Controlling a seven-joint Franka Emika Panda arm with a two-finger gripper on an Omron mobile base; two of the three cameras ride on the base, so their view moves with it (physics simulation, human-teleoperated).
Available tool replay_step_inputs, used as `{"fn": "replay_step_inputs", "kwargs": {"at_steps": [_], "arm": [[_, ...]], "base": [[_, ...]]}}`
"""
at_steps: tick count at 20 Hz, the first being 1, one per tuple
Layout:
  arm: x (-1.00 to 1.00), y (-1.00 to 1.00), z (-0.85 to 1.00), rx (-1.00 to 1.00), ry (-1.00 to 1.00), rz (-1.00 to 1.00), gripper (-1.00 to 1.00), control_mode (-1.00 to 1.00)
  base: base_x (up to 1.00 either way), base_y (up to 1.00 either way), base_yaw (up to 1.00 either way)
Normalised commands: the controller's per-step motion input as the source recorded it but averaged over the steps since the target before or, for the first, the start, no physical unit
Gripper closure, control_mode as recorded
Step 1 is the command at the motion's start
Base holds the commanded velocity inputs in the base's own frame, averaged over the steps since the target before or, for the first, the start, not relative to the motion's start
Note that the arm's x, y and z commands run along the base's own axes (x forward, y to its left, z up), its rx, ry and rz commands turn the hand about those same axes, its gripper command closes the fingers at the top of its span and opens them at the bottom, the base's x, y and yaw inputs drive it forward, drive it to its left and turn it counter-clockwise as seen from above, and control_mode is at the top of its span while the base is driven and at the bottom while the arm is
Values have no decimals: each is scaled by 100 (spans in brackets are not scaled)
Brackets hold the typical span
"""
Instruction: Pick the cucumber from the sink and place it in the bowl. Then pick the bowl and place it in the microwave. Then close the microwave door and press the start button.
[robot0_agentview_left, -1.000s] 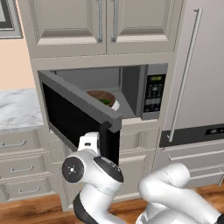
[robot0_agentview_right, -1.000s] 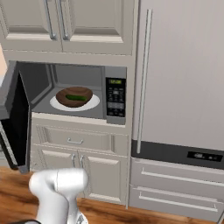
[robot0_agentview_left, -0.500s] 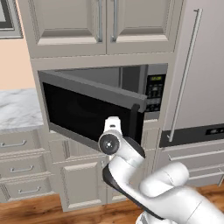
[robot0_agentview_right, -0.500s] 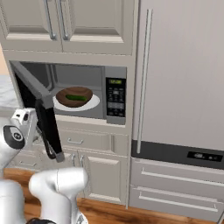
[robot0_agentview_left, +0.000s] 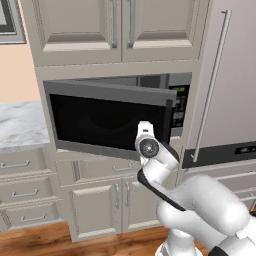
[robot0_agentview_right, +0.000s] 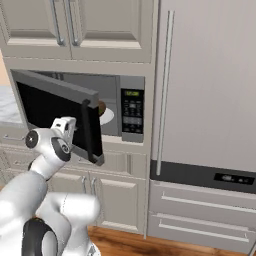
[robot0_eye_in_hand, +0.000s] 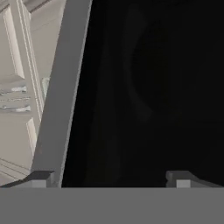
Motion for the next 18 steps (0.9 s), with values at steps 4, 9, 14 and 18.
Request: {"fn": "replay_step_inputs", "kwargs": {"at_steps": [4, 9, 14, 18], "arm": [[100, -26, 0, 7, 5, 0, -100, -100], [100, -7, 0, 5, 4, 0, -100, -100], [100, 0, 0, 3, 1, 0, -100, -100], [100, 0, 0, 1, 1, 0, -100, -100]], "base": [[0, 0, 0], [0, 0, 0], [0, 0, 0], [0, 0, 0]]}}
